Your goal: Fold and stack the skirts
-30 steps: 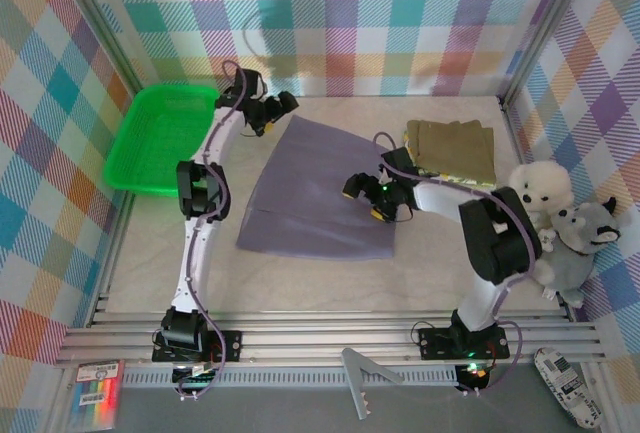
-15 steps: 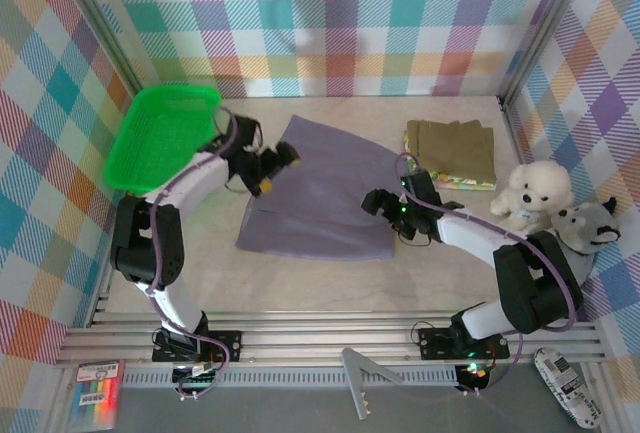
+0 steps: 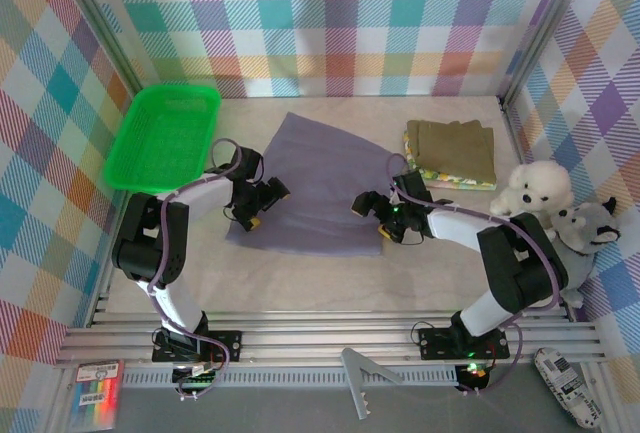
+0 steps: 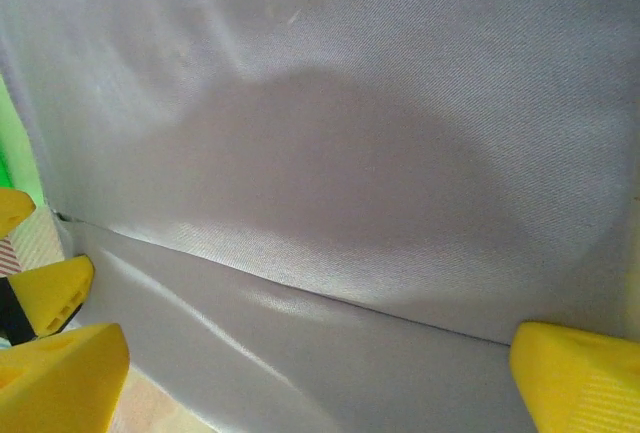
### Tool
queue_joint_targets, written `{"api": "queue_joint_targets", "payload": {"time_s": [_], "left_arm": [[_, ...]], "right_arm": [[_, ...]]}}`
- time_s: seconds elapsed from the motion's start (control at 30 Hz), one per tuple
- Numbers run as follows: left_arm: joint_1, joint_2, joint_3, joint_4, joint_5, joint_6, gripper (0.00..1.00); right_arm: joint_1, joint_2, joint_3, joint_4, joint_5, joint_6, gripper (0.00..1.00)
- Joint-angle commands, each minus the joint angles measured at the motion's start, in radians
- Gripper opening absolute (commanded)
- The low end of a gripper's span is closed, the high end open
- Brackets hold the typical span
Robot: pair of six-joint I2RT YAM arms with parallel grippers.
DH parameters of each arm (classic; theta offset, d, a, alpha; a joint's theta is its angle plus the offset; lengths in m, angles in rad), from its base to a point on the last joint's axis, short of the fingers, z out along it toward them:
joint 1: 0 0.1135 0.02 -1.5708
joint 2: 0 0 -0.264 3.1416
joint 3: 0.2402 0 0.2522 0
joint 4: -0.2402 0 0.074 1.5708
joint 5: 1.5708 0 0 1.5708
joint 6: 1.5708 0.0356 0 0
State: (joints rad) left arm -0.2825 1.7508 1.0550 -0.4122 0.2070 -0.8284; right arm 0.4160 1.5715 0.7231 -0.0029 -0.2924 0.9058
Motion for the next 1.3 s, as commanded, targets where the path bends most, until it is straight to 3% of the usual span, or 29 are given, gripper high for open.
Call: {"api": "queue_joint_targets", "payload": {"time_s": [0.0, 0.13, 0.27, 0.43, 0.53, 0.73, 0.9, 1.27], "left_arm": [[0.026, -0.026, -0.016, -0.05, -0.083, 0.105, 1.0], [0.029, -0.113, -0.039, -0.073, -0.053, 0.123, 1.0], [0.062, -0.114, -0.105, -0.149, -0.171, 0.095, 1.0], [0.105, -0.074, -0.199, 0.008, -0.065, 0.067, 1.0], [0.102, -0.101, -0.163, -0.004, -0.029, 0.066, 1.0], [0.106, -0.377, -0.171, -0.21, -0.344, 0.029, 1.0], [0.132, -0.506, -0.268, -0.247, -0.383, 0.016, 1.0], [0.208, -0.524, -0.421, -0.157, -0.236, 0.011, 0.63]], "right_arm": [[0.004, 0.085, -0.045, -0.111, 0.027, 0.023, 1.0], [0.004, 0.071, -0.038, -0.104, 0.029, 0.019, 1.0], [0.006, 0.008, -0.037, -0.09, 0.022, 0.016, 1.0], [0.031, -0.1, 0.01, -0.131, 0.058, -0.056, 0.99], [0.051, -0.128, 0.038, -0.141, 0.061, -0.085, 0.99], [0.059, -0.162, 0.032, -0.138, 0.185, -0.007, 0.99], [0.059, -0.167, 0.006, -0.109, 0.245, 0.046, 0.99], [0.059, -0.115, 0.059, -0.143, 0.236, 0.023, 0.99]]}}
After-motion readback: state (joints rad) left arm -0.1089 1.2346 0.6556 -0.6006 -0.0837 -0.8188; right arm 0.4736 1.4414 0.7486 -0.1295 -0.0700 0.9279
